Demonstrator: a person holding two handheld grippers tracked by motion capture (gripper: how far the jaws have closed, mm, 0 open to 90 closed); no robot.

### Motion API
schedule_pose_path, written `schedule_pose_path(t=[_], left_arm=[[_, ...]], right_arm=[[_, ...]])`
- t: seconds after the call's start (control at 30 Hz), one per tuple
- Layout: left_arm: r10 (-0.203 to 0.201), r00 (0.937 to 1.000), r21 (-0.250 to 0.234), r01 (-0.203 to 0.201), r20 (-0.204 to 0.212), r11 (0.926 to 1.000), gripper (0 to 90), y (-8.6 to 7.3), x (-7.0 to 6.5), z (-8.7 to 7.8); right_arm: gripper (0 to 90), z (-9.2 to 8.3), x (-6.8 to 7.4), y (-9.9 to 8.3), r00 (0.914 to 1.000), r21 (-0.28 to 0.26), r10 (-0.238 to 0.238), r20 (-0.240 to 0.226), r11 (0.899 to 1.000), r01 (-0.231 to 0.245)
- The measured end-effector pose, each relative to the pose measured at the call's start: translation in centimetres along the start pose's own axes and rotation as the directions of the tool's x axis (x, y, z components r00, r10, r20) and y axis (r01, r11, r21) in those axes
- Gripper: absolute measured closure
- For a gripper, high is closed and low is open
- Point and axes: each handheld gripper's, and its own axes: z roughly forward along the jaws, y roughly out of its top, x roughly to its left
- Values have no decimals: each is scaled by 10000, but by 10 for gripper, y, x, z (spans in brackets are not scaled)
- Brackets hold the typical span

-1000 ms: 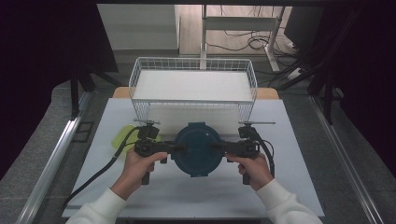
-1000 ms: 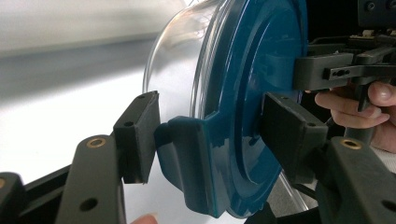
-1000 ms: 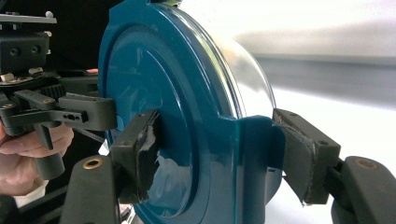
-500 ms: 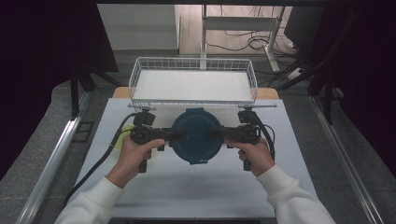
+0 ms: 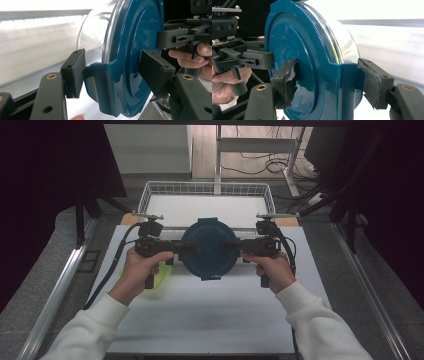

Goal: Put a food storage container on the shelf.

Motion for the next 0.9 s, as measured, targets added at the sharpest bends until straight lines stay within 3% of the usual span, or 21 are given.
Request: schedule_pose_path(t=[0.5,0.9], left_arm=[[114,9999,-219,-113,20,9997,392,28,1,-4],[146,9998,-273,-142,146,9995,393,62,9,-5]], right_arm=[[343,-2,2,25,10000,-340,-12,-78,9994,9],[345,-2,1,57,9998,-540,-178,51,9984,180]])
